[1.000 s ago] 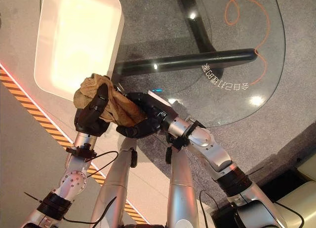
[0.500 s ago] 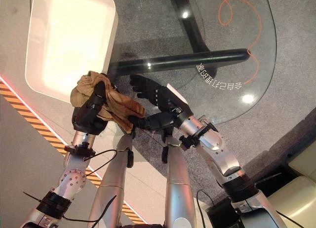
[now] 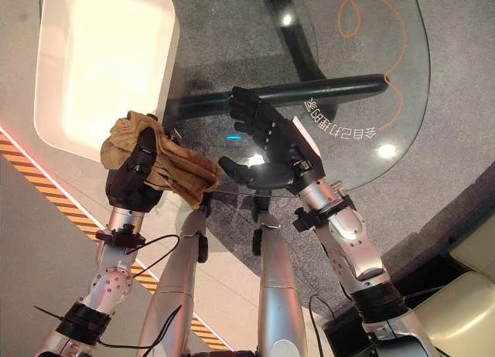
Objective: Wipe the table with a cloth and put it in the basket.
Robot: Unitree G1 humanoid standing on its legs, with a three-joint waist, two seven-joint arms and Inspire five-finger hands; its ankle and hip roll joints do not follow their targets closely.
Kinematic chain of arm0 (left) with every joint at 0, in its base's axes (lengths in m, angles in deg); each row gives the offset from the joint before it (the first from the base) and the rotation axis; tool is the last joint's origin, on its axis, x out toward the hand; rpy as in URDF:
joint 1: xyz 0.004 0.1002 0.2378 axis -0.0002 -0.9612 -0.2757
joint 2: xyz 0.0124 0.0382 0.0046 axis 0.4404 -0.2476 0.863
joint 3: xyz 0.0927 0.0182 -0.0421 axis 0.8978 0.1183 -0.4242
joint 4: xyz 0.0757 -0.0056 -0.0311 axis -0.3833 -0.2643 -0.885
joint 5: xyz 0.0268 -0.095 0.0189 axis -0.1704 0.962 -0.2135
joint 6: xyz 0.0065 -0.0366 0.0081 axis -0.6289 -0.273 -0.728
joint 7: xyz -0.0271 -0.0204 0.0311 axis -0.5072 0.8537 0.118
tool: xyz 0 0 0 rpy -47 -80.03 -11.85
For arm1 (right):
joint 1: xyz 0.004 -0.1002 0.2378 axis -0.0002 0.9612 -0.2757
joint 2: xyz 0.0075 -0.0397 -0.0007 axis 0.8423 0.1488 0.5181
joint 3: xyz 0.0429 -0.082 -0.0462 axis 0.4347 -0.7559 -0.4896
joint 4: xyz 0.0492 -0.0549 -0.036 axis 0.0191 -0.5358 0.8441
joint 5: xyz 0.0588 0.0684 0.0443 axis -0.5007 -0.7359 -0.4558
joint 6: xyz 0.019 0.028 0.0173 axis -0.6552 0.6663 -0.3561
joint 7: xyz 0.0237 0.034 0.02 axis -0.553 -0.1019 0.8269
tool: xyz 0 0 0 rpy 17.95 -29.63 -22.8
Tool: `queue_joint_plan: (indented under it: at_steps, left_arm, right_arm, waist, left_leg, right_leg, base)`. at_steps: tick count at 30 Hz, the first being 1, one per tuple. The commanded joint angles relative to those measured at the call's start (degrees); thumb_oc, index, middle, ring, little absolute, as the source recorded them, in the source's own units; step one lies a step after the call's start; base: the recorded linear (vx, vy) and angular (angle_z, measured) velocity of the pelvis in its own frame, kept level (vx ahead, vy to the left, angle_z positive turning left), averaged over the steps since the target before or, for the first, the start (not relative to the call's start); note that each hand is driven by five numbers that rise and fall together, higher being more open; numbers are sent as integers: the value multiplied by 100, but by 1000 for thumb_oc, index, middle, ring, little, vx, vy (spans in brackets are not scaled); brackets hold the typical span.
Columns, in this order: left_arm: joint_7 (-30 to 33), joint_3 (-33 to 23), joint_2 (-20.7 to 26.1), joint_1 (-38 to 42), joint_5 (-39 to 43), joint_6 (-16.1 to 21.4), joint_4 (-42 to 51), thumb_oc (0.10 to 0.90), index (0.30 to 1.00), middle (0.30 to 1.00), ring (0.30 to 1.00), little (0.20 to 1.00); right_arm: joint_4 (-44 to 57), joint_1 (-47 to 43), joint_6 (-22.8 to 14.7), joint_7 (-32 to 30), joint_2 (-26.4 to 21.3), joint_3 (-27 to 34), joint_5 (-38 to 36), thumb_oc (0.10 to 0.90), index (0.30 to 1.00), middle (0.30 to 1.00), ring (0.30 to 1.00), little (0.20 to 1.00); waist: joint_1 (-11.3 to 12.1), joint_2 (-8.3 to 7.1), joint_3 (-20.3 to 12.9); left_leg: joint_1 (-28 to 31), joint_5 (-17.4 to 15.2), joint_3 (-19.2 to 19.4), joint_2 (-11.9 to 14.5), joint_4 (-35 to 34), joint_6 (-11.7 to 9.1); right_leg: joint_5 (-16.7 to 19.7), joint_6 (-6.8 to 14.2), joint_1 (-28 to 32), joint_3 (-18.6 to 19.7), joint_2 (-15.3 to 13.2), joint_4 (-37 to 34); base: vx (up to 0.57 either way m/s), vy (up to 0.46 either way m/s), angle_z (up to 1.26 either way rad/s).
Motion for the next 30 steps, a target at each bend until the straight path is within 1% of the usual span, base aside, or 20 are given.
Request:
queue_joint_plan:
  at_steps: [1,3,4,6,7,8,11,12,14,16,18,20,21,24,26,27,29,30]
  left_arm:
    - [-765,-387,-40,-62,107,835,1204,100,300,300,300,200]
    - [-735,-524,-9,-28,108,1118,1229,100,300,300,300,200]
    - [-730,-566,2,-12,95,1200,1242,100,300,300,300,200]
    - [-505,-720,37,44,-168,1491,1309,100,300,300,300,200]
    - [-493,-719,35,42,-180,1491,1315,100,300,300,300,200]
    - [-352,-799,64,73,-258,1614,1342,100,300,300,300,200]
    - [434,-1103,180,222,-847,1952,1347,100,300,300,300,200]
    - [780,-1237,245,264,-1206,2117,1408,100,300,300,300,200]
    - [909,-1348,285,273,-1399,2219,1444,100,300,300,300,200]
    - [1220,-1508,347,274,-1824,2454,1503,100,300,300,300,200]
    - [1725,-1669,410,301,-2356,2613,1506,100,300,300,300,200]
    - [2346,-1780,500,376,-2976,2666,1450,100,300,300,300,200]
    - [2561,-1822,529,406,-3165,2674,1422,100,300,300,300,200]
    - [3710,-1932,701,561,-4134,2565,1278,100,300,300,300,200]
    - [4903,-1962,906,764,-5178,2262,1044,100,300,300,300,200]
    - [5558,-1952,1069,926,-5786,2006,787,100,300,300,300,200]
    - [6301,-1885,1300,1169,-6430,1586,470,100,300,300,300,200]
    - [6782,-1799,1513,1378,-6942,1248,84,100,300,300,300,200]
  right_arm:
    - [894,86,-351,304,70,211,-218,800,900,900,900,900]
    - [850,148,-172,330,122,191,-208,800,900,900,900,900]
    - [838,166,-109,339,130,184,-206,800,900,900,900,900]
    - [803,219,80,386,154,161,-276,800,900,900,900,900]
    - [804,219,81,386,154,162,-276,800,900,900,900,900]
    - [767,245,167,457,163,154,-340,800,900,900,900,900]
    - [679,343,550,573,222,38,-257,800,900,900,900,900]
    - [648,393,713,687,250,-5,-319,800,900,900,900,900]
    - [623,443,837,791,271,-37,-323,800,900,900,900,900]
    - [582,535,1002,918,298,-125,-265,800,900,900,900,900]
    - [493,565,1194,1069,328,-232,-221,800,900,900,900,900]
    - [421,566,1350,1174,325,-326,-182,800,900,900,900,900]
    - [393,559,1419,1208,321,-364,-156,800,900,900,900,900]
    - [250,505,1650,1314,273,-536,20,800,900,900,900,900]
    - [143,395,1878,1385,151,-699,40,800,900,900,900,900]
    - [33,312,1976,1473,63,-788,9,800,900,900,900,900]
    - [-77,206,2104,1531,-31,-900,-5,800,900,900,900,900]
    - [-168,109,2130,1534,-134,-1006,-61,800,900,900,900,900]
  waist:
    - [136,-32,-156]
    - [145,-17,-156]
    - [146,-12,-156]
    - [154,7,-156]
    - [154,7,-156]
    - [160,20,-156]
    - [160,82,-156]
    - [166,115,-156]
    - [171,138,-156]
    - [178,181,-156]
    - [191,219,-156]
    - [193,241,-156]
    - [196,252,-156]
    - [199,281,-156]
    - [190,299,-156]
    - [176,311,-156]
    - [155,321,-156]
    - [128,325,-156]
  left_leg:
    - [271,-661,340,-350,345,363]
    - [300,-672,336,-358,353,355]
    - [306,-673,336,-361,355,353]
    - [324,-675,328,-371,368,346]
    - [324,-675,328,-371,368,346]
    - [323,-669,325,-374,374,340]
    - [364,-665,319,-380,405,313]
    - [359,-670,314,-386,433,309]
    - [363,-679,311,-389,451,307]
    - [361,-676,310,-398,469,296]
    - [355,-688,310,-403,496,286]
    - [339,-690,319,-403,514,273]
    - [326,-687,322,-404,524,268]
    - [280,-695,338,-406,561,256]
    - [245,-685,358,-400,578,237]
    - [222,-685,368,-397,596,227]
    - [189,-680,400,-385,615,215]
    - [140,-683,427,-376,651,202]
  right_leg:
    - [739,129,252,166,487,-877]
    - [707,112,284,157,476,-865]
    - [698,108,287,157,475,-859]
    - [670,93,299,153,471,-833]
    - [669,92,299,153,470,-832]
    - [657,82,305,148,468,-828]
    - [597,48,344,143,455,-780]
    - [567,33,351,149,441,-766]
    - [543,22,358,149,433,-751]
    - [514,-10,370,142,423,-746]
    - [471,-44,367,154,421,-717]
    - [440,-72,345,168,419,-687]
    - [432,-81,329,170,419,-670]
    - [389,-111,277,194,418,-625]
    - [369,-137,240,212,418,-604]
    - [360,-142,208,229,422,-580]
    - [353,-151,165,237,416,-559]
    - [351,-156,111,260,424,-535]
  base:
    - [0,0,0]
    - [0,0,0]
    - [0,0,0]
    - [0,0,0]
    - [12,19,-3]
    - [13,32,-3]
    - [22,62,-6]
    - [21,61,-6]
    - [17,50,-2]
    - [20,71,-2]
    - [25,79,-3]
    - [20,73,-6]
    - [17,68,-6]
    - [18,79,-4]
    - [25,116,-6]
    - [24,115,-3]
    - [27,115,0]
    - [28,113,1]
